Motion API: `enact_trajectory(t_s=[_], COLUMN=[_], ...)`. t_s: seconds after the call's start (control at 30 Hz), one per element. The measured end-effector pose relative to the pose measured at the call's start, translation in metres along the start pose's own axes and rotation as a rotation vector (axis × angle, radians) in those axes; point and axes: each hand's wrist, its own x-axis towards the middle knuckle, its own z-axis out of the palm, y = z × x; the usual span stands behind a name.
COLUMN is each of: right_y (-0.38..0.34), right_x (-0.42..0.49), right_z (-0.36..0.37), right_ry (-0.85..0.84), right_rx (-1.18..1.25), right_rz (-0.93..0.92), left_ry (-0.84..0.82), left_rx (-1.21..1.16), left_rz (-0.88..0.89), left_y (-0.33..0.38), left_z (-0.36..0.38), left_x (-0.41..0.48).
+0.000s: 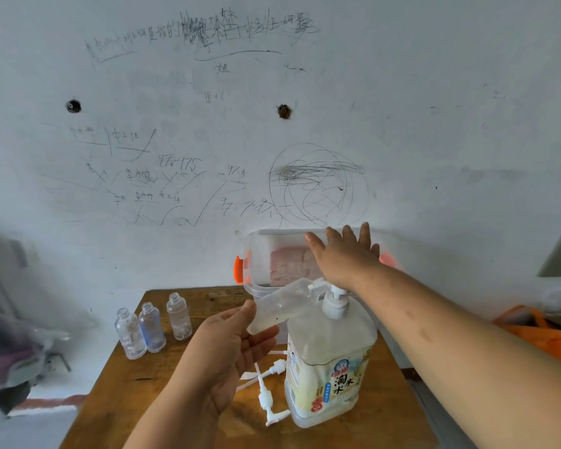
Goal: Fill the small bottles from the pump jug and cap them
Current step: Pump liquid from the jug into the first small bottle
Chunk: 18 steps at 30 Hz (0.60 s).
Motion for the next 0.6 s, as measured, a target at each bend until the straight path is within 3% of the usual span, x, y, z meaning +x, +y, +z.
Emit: enact_trajectory(t_s=[0.6], right_y=[0.013], right_x=[0.005], right_z=[0.02], right_ry=[-0.047], right_rx=[-0.036], right_rz=[-0.075], left_ry=[0.016], left_rx=[0.003], left_rz=[-0.037], left_y=[-0.004], left_z=[-0.002], left_x=[0.001])
